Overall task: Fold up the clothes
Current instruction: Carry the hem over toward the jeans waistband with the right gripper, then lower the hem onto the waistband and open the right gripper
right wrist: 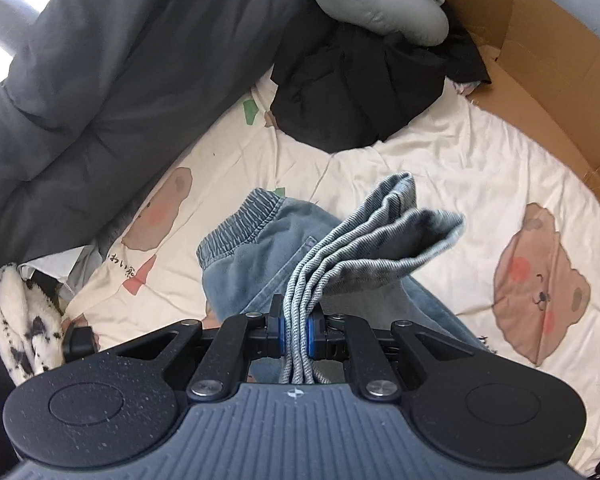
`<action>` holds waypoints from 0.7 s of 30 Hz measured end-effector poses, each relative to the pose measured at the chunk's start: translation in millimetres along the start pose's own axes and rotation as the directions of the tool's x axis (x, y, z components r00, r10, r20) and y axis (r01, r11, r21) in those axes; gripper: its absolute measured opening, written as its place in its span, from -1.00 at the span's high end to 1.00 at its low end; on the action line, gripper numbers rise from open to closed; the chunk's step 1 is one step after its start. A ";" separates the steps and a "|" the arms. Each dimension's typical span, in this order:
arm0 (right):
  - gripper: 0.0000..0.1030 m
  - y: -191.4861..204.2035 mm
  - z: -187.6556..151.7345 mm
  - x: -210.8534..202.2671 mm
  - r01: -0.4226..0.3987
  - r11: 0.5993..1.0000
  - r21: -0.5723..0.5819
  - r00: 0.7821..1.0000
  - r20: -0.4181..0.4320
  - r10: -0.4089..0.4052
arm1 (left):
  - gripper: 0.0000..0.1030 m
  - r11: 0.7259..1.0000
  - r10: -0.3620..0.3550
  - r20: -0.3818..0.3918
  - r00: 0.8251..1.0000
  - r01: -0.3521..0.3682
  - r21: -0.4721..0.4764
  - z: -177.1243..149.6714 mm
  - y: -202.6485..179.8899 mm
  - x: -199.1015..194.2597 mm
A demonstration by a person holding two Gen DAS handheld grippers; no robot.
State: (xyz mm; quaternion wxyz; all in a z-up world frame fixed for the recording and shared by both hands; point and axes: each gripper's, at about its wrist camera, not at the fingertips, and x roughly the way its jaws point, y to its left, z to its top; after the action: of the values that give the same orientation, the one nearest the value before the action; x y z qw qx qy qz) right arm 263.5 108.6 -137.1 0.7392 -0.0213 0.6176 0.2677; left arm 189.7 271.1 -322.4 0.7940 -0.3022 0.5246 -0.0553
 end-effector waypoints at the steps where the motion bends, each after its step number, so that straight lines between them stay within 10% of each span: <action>1: 0.83 0.3 1.1 6.5 -0.002 1.000 0.008 1.000 -0.006 0.002 | -0.04 1.000 -0.002 0.007 1.000 0.002 -0.008 0.9 1.5 -1.5; 21: 0.78 17.4 -3.9 148.6 -0.198 0.965 0.174 0.976 -0.061 0.211 | -0.04 0.981 0.086 0.197 0.977 -0.049 -0.189 13.1 48.6 -43.2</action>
State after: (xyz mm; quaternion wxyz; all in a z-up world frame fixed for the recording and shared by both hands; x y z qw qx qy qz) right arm 266.6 177.0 -270.2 0.6818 0.0941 0.6655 0.2889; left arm 170.7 333.6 -310.5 0.8138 -0.3601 0.4533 0.0516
